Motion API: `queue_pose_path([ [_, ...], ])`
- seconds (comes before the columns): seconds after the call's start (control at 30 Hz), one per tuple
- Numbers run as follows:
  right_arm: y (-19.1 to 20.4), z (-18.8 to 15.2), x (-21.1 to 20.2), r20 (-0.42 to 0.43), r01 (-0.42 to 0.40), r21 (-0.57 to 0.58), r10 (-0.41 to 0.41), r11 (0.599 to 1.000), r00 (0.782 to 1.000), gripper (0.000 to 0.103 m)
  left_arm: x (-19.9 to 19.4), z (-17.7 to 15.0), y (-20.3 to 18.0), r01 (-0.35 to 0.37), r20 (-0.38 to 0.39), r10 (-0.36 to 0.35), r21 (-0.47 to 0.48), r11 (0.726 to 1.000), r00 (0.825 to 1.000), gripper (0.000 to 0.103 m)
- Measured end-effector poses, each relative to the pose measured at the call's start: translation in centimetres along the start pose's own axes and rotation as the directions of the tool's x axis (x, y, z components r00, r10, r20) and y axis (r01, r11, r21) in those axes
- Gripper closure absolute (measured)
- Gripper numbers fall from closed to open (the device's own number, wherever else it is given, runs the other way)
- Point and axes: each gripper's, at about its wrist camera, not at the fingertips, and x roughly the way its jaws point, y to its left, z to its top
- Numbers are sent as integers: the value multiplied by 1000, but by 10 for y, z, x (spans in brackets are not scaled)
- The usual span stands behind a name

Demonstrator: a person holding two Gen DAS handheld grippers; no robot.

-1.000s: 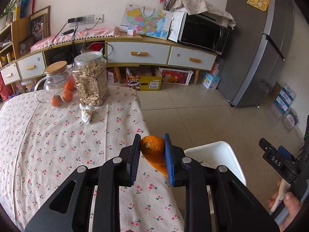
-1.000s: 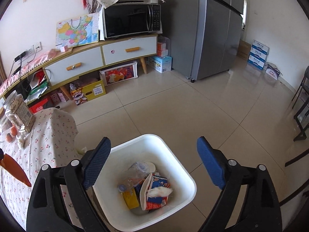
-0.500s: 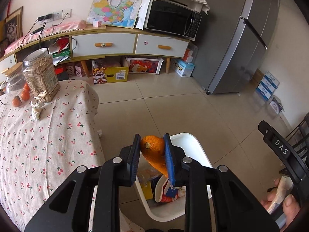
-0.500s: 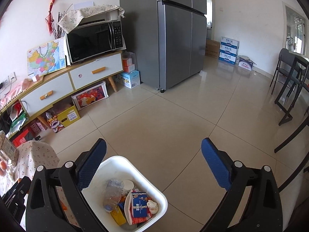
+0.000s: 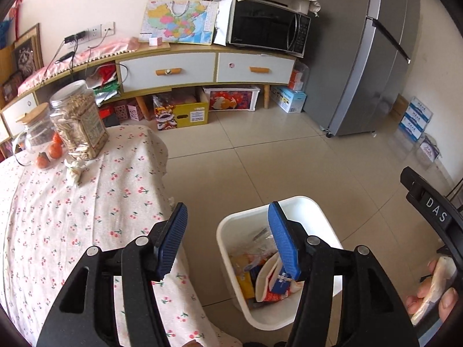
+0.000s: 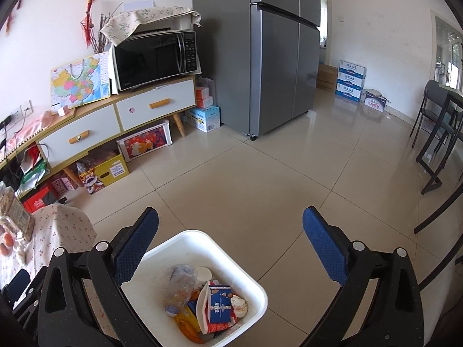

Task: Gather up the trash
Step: 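Drop the orange peel into the bin by opening the left gripper, then move both tools back over the table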

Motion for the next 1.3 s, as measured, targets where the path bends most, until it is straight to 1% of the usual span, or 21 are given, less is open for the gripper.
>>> queue_pose_path([
  [0.07, 15, -2, -7, 3, -33, -20, 33, 999, 999, 7, -6, -1, 15, -40, 13, 40, -1, 999, 999, 36],
  [0.3, 77, -15, -29, 12, -119, -124, 122, 985, 992, 7, -24, -2, 78, -149, 19, 150, -47, 988, 988, 36],
  [0.47, 120, -25, -43, -7, -187, -173, 189, 967, 982, 7, -34, -8, 127, -215, -2, 216, -99, 972, 976, 36],
  [0.67, 170, -45, -56, -32, -241, -250, 240, 938, 970, 7, -45, -18, 181, -276, -15, 277, -155, 949, 961, 36],
  [0.83, 207, -63, -65, -58, -281, -298, 277, 912, 959, 7, -49, -30, 222, -319, -34, 318, -198, 927, 947, 36],
  [0.93, 226, -72, -70, -70, -296, -327, 290, 897, 955, 7, -48, -36, 244, -324, -70, 317, -236, 916, 946, 36],
  [1.1, 253, -84, -75, -106, -337, -345, 320, 876, 941, 7, -54, -43, 271, -356, -87, 345, -256, 899, 934, 36],
  [1.3, 288, -101, -82, -139, -382, -384, 357, 841, 924, 7, -59, -56, 304, -390, -123, 370, -277, 878, 921, 36],
])
